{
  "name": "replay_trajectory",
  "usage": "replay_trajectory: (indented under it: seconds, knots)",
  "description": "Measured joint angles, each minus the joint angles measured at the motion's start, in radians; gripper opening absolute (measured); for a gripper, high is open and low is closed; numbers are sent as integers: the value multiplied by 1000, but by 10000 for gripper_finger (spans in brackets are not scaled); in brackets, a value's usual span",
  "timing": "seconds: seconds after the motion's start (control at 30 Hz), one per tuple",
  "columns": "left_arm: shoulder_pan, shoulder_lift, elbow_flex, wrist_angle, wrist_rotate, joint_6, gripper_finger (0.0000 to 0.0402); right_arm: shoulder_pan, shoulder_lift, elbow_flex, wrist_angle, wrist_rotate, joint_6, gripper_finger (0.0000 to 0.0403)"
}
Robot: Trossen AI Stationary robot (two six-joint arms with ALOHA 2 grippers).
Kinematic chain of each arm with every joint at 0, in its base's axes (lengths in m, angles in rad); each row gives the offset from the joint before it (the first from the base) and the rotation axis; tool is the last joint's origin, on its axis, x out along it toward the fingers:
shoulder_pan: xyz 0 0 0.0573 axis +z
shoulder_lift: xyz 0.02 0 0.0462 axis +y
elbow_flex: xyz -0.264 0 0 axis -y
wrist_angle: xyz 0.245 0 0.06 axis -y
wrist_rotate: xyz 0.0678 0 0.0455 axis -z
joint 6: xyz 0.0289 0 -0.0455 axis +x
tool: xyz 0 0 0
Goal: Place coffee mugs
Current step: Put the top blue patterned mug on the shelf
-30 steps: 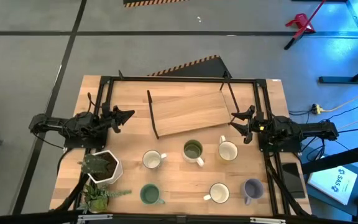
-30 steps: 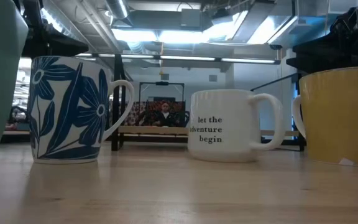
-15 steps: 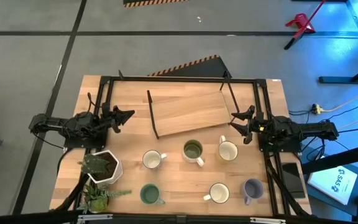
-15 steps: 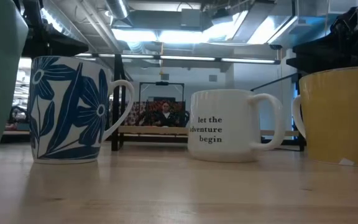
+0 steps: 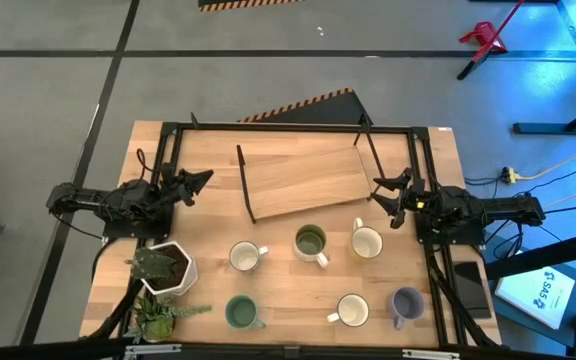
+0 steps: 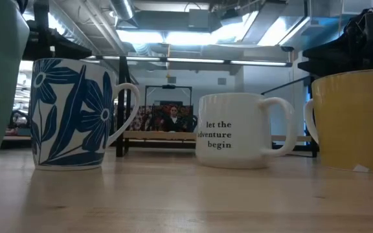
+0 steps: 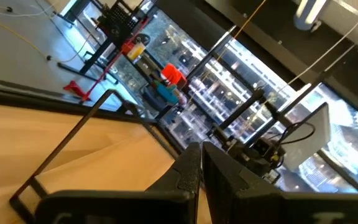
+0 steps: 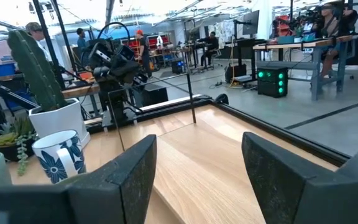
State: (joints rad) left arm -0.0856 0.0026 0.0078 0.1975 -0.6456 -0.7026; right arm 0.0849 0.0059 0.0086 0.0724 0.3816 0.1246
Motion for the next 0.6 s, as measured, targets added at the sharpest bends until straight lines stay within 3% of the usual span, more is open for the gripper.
replay_trajectory:
  seconds: [0.3, 0.6]
  knots:
    - [0, 0, 0, 74, 18, -71, 11, 0, 0, -1, 200, 2, 6, 223]
    - [0, 1, 17, 324, 95, -108, 12, 0, 0, -1, 551, 7, -100, 223]
